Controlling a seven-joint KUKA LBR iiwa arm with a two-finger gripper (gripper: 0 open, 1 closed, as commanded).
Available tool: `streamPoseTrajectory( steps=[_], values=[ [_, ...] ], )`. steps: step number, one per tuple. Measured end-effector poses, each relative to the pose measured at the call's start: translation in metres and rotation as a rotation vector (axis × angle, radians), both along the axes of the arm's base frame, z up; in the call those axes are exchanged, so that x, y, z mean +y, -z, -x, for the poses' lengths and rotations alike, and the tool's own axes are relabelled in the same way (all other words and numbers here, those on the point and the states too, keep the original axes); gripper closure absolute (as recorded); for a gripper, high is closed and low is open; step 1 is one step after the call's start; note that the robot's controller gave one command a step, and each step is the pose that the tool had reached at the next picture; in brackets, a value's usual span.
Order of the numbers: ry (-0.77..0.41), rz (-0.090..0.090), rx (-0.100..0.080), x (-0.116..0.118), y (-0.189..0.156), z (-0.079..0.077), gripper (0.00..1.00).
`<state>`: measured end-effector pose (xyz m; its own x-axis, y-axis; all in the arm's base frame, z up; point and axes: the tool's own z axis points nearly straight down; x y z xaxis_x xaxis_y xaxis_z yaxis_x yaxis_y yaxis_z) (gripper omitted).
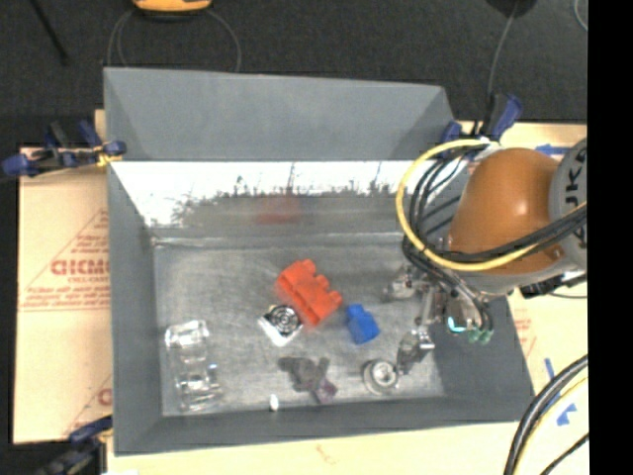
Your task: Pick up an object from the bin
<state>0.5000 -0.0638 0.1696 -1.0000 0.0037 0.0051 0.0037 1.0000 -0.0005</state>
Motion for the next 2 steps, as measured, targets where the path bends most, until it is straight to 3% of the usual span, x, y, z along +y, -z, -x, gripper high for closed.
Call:
streamPoseTrajectory(
  steps=[1,2],
  values=[
    [0.653,-0.001,-0.011,0.013,0.097,-0.028,0.00],
    [0.705,0.000,-0.010,0.019,0.068,-0.030,0.00]
  ],
)
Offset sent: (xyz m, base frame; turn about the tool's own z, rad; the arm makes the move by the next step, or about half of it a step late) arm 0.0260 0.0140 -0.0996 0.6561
